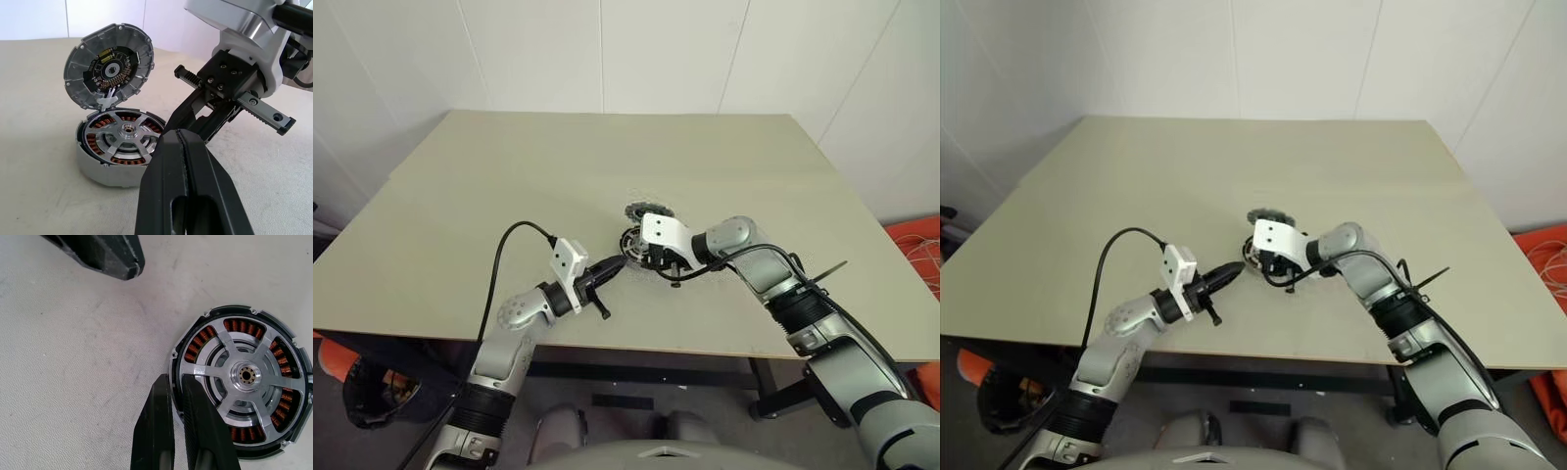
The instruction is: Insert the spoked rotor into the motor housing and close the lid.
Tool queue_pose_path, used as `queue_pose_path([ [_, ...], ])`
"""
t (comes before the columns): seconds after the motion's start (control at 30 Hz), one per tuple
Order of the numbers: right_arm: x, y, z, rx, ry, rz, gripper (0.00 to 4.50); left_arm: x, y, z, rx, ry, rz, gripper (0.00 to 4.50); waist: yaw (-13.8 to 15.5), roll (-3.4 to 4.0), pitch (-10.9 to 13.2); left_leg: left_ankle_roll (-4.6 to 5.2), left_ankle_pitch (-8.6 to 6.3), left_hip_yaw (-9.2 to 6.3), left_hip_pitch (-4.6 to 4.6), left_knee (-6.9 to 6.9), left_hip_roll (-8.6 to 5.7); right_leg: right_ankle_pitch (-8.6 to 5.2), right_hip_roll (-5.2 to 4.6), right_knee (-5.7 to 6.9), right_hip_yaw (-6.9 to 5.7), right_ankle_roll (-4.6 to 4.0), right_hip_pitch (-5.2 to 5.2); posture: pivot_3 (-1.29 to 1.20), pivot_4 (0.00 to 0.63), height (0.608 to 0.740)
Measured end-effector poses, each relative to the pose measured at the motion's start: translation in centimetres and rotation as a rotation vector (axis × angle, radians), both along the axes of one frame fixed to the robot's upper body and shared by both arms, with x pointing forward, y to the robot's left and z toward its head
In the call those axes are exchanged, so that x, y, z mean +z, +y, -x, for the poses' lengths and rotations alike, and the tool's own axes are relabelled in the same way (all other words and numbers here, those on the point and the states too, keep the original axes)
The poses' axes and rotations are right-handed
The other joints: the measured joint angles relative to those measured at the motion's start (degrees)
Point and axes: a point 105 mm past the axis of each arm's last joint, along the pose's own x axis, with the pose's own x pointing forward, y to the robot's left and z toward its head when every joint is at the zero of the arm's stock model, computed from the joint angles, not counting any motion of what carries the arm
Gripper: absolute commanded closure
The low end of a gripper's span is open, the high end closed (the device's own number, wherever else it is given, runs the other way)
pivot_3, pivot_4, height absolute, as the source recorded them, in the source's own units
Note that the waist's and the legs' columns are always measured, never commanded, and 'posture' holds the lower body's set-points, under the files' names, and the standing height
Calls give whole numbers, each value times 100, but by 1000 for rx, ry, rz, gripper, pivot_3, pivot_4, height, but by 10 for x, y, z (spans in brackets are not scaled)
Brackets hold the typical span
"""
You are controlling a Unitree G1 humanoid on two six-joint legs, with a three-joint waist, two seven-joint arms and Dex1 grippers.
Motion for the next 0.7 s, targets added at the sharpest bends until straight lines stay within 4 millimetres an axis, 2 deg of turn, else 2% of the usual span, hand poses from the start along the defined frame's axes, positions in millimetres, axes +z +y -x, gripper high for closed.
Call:
queue_pose_path([
  [0.07,4,-5,4,-43,16,-2,4482,0,0,0,1,0,0,4500,29,-1,17,1,-1,-1,-6,-1,-2,0,0,-2,0,0,-2,0,0,740],
  [0.17,9,-14,21,-110,76,-28,4482,0,1,0,2,1,-1,4500,89,-3,26,14,-8,1,-21,-4,-2,-1,0,-9,0,-1,-13,0,0,740],
  [0.37,19,-14,56,-193,189,-69,4482,-2,0,-1,-6,8,0,4500,137,-2,27,12,-7,3,-41,-8,0,-6,0,-3,0,-8,-52,0,0,740],
  [0.47,22,-11,67,-221,232,-79,4482,-2,0,-2,-7,9,-1,4500,141,-2,28,1,-1,2,-39,-7,0,-6,0,1,0,-7,-52,0,0,740],
  [0.7,23,1,66,-374,303,-150,4482,-5,0,-4,-9,22,-2,4500,143,-2,27,-22,13,1,-25,-10,0,-6,0,10,2,-5,-46,0,0,740],
])
